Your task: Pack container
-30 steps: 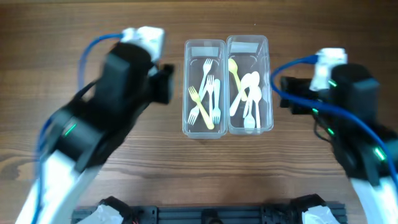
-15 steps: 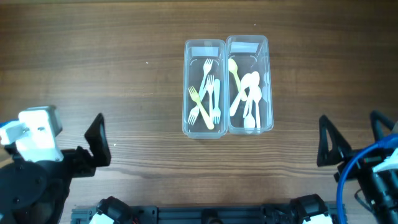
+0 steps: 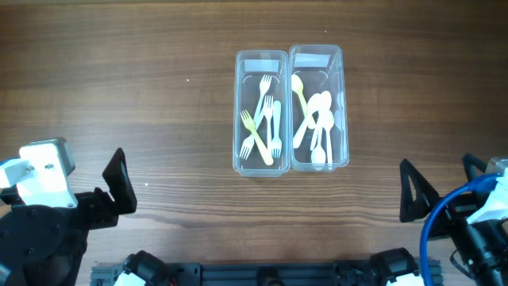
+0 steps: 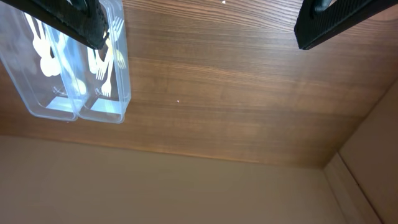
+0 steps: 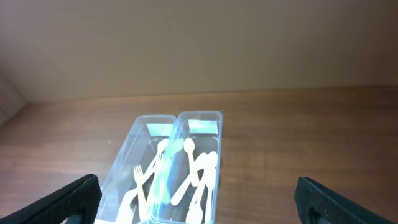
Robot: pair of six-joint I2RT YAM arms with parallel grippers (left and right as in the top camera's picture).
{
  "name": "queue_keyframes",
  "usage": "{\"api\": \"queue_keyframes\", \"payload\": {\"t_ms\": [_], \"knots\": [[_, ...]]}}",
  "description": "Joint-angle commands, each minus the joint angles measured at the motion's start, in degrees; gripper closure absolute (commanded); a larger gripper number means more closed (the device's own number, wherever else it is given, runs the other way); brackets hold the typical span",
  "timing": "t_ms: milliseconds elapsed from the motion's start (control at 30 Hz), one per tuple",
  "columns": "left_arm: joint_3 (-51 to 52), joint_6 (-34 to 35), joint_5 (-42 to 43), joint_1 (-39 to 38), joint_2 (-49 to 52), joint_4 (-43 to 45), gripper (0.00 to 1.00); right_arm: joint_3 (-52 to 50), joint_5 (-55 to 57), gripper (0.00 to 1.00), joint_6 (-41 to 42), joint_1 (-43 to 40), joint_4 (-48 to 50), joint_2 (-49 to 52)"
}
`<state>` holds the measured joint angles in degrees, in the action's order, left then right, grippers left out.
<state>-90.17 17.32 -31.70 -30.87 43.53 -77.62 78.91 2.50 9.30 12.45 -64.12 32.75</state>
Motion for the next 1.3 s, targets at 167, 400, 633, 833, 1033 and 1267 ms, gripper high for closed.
{"api": "queue_keyframes", "payload": {"t_ms": [167, 400, 633, 833, 1033, 1267], "knots": [[-0.2, 1.2, -1.2, -0.1, 0.1, -0.1, 0.00, 0.1, -0.9, 0.00, -0.3, -0.1, -0.2, -0.1], [-0.2, 1.2, -1.2, -0.1, 0.1, 0.0, 0.00, 0.1, -0.8, 0.00, -0.3, -0.1, -0.2, -0.1], [-0.2, 1.2, -1.2, -0.1, 0.1, 0.0, 0.00, 0.1, 3.7, 0.00, -0.3, -0.1, 0.2, -0.1], [-0.2, 1.2, -1.2, -0.1, 0.1, 0.0, 0.00, -4.0, 6.7, 0.00, -0.3, -0.6, 1.7, -0.5], [-0.2, 1.2, -1.2, -0.1, 0.1, -0.1, 0.00, -17.3, 5.6, 0.00, -0.1, -4.3, 10.9, -3.9], [-0.2, 1.2, -1.2, -0.1, 0.1, 0.0, 0.00, -37.8, 3.7, 0.00, -0.1, -5.4, 22.0, -12.8]]}}
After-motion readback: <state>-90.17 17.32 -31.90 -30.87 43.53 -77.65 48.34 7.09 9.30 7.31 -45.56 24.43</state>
